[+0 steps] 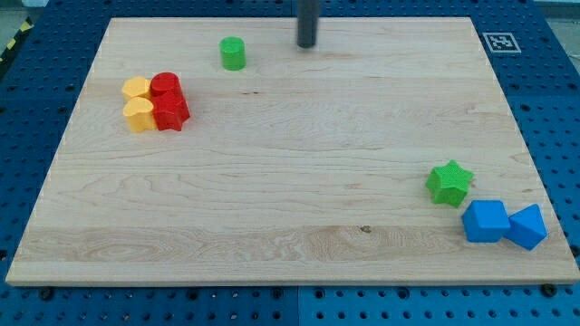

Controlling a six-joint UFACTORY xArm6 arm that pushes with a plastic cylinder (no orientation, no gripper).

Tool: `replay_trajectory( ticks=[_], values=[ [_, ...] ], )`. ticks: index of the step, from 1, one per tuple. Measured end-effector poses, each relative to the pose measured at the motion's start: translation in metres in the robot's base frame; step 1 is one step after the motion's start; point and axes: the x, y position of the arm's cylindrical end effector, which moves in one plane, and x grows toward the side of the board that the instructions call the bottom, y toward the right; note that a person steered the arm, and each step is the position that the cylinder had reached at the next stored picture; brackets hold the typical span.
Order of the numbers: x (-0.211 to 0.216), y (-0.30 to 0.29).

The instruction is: Slide green circle closer to green star

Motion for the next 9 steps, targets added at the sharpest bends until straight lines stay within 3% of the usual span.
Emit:
replay_trajectory(
  ticks=[1,2,3,6,9],
  values=[
    [-0.025,-0.084],
    [-0.020,-0.152],
    [-0.010,-0.164],
    [0.018,-0.101],
    [0.047,-0.088]
  ],
)
